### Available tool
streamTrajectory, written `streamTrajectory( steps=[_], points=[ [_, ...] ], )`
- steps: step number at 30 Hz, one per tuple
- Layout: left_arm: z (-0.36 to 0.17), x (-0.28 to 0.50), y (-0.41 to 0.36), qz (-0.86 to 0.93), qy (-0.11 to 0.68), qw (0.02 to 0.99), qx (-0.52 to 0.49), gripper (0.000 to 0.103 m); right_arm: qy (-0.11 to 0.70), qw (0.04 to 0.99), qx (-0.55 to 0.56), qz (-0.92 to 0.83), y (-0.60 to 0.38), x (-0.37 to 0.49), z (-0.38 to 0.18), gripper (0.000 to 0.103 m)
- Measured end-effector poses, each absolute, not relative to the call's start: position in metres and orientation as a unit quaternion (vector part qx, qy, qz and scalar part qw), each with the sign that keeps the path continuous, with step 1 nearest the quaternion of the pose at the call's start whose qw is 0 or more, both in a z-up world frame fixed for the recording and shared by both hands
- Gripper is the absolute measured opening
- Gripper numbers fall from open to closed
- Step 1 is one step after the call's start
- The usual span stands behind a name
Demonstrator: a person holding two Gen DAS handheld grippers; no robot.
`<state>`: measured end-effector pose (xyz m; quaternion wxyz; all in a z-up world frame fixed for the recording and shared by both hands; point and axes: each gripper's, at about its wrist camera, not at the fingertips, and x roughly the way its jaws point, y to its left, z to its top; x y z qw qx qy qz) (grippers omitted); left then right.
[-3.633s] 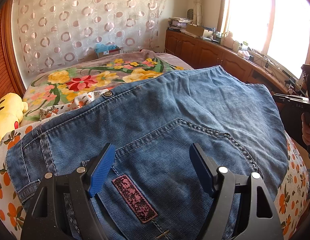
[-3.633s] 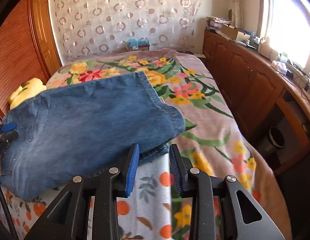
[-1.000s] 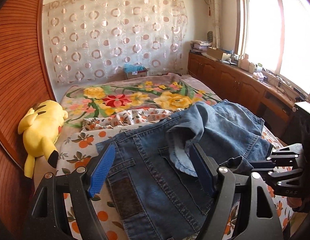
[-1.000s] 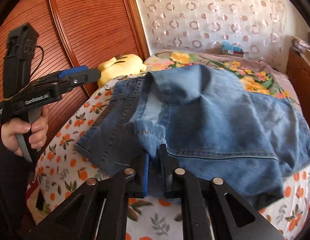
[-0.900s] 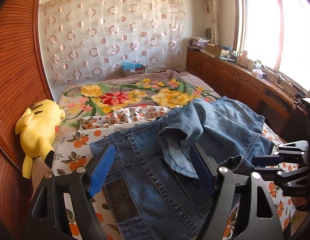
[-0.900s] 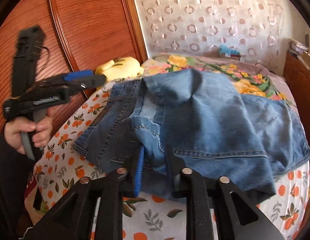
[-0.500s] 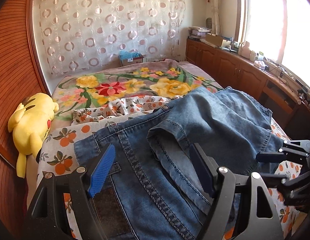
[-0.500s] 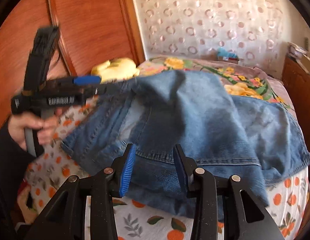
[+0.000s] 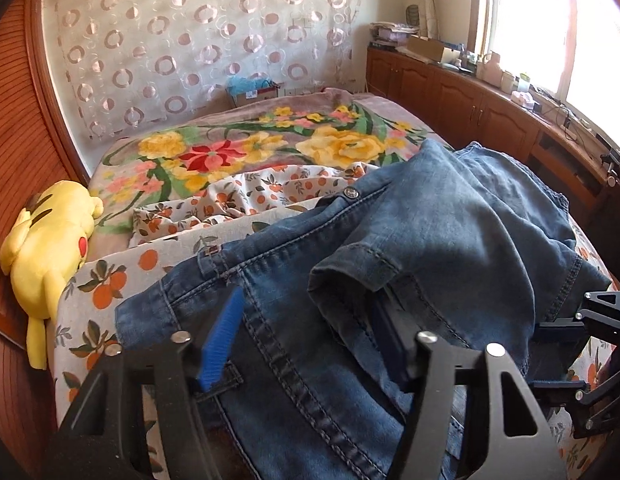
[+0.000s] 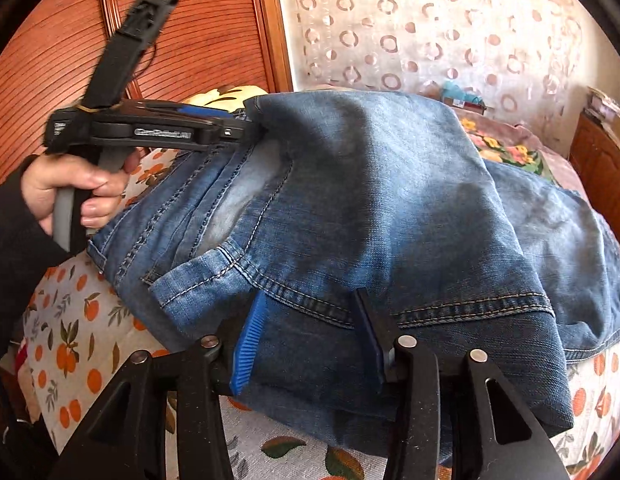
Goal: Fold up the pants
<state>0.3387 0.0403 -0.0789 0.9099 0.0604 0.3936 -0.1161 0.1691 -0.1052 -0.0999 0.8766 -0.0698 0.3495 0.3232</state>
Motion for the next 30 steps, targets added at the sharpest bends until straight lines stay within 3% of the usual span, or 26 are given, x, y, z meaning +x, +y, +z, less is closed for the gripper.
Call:
streamTrajectory(
  steps=[4, 9, 12, 30],
  points=[
    [-0.077, 0.352, 0.036, -0.126, 0.398, 0.906, 0.069, 0.048, 0.347, 0.878, -0.079, 0.320, -0.105, 0.166, -0.098, 0.050],
    [-0.069, 0.351, 0.029, -0.156, 0.390, 0.905, 0.056, 0.021, 0.349, 0.876, -0.069, 0.325, -0.119, 0.173, -0.104, 0.050],
    [-0.064, 0.344, 0.028, -0.170, 0.377, 0.909, 0.049, 0.012, 0.348, 0.877, -0.070, 0.325, -0.120, 0.173, -0.105, 0.050],
    [-0.034, 0.315, 0.027, -0.176, 0.342, 0.921, 0.058, 0.007, 0.329, 0.864, -0.103, 0.368, -0.094, 0.166, -0.084, 0.050]
  ],
)
